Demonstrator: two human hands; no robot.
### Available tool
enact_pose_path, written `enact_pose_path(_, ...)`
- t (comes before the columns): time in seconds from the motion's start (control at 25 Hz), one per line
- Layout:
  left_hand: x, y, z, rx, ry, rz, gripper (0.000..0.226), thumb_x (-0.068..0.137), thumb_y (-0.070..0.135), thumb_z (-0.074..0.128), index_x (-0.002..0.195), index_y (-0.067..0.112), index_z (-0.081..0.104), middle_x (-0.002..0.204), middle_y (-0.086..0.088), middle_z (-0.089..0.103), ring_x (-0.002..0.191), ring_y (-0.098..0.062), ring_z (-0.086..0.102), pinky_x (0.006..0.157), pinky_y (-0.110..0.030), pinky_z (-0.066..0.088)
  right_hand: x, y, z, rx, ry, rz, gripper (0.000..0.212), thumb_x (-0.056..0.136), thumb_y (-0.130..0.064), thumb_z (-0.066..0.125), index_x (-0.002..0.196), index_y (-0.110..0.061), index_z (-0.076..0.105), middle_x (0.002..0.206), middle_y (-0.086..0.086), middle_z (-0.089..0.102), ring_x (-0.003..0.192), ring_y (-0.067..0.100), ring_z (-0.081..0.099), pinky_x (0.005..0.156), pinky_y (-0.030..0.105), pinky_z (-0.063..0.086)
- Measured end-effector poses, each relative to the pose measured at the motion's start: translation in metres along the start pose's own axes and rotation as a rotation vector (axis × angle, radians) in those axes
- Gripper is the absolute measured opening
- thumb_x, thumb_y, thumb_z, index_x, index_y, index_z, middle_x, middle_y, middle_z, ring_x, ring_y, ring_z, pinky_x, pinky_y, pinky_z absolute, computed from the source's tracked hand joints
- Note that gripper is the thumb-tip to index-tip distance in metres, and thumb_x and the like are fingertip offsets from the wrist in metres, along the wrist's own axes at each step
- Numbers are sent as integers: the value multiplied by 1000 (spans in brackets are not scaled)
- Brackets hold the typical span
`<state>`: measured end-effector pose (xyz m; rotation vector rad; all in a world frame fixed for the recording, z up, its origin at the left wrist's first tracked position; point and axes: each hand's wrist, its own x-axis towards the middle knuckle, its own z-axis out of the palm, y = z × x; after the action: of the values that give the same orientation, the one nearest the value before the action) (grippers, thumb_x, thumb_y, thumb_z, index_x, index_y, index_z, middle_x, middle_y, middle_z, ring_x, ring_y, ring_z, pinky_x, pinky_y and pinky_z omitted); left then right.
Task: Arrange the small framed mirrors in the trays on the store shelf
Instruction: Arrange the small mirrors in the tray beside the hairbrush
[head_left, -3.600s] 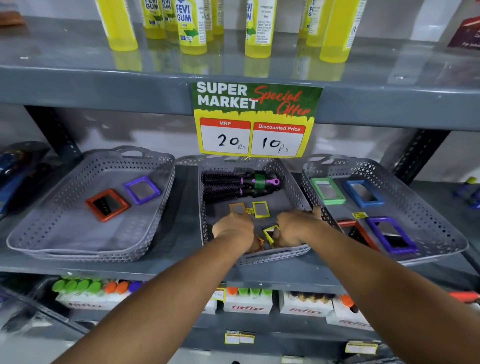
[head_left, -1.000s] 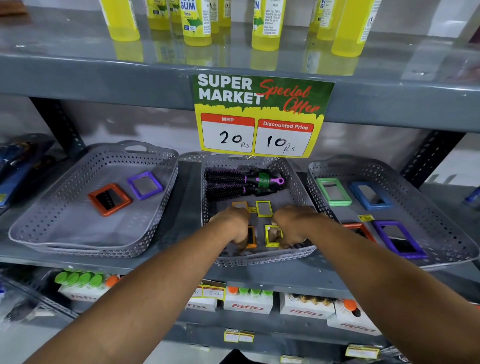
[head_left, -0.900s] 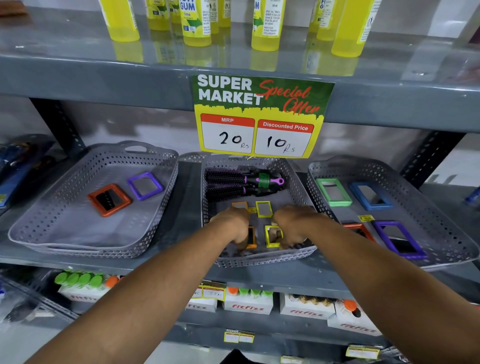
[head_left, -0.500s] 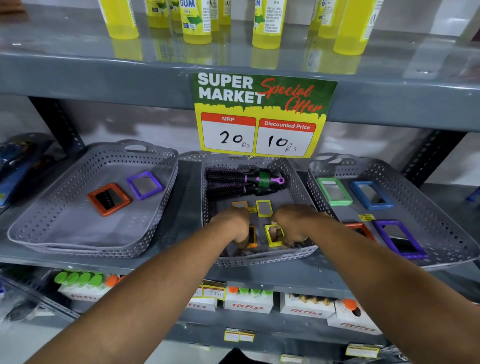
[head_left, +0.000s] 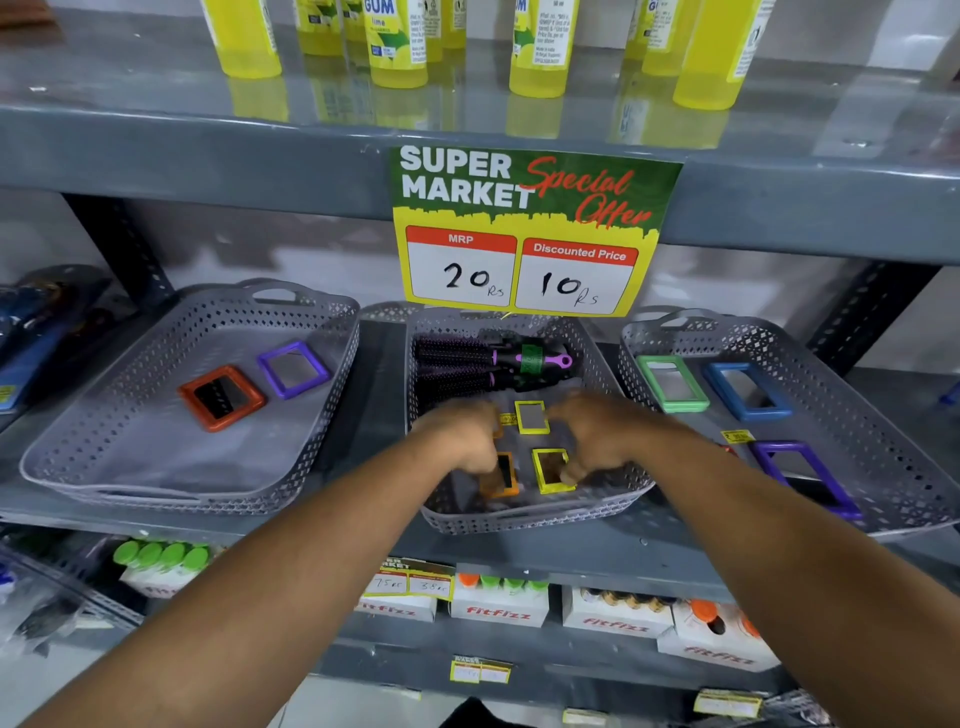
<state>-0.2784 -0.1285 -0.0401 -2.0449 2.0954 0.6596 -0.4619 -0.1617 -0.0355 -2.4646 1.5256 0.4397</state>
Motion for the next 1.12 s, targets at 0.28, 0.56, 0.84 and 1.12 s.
enact_pose_path(0.28,7,-45,-22,-48,425,-374,44,74,20,67,115,6,57,118,-18,54,106,-36,57,81,-41,53,-7,23,-3,139,277,376,37,90,-7,54,126,0,54,130,26,47,117,44,53,96,47,50)
enact_pose_path(0.56,25,-69,-17,-137,343,-268,17,77,7,61,65,8,49,75,-12,58,66,-29,57,55,-32,46,-15,13,1,134,279,438,34,89,6,47,121,3,59,122,26,58,109,43,61,87,46,52)
enact_pose_path(0.84,34,-80,-23,-112,332,-216,15,82,2,57,70,5,50,65,-11,54,65,-30,57,54,-33,45,-14,-3,10,147,233,522,35,91,8,45,124,2,57,129,24,55,115,43,59,94,51,52)
enact_pose_path(1.12,27,-85,-27,-123,298,-152,5,84,4,56,79,4,56,79,-13,61,76,-32,62,63,-36,50,-17,-13,7,138,199,569,36,91,6,48,126,0,57,128,22,57,115,41,59,91,51,53)
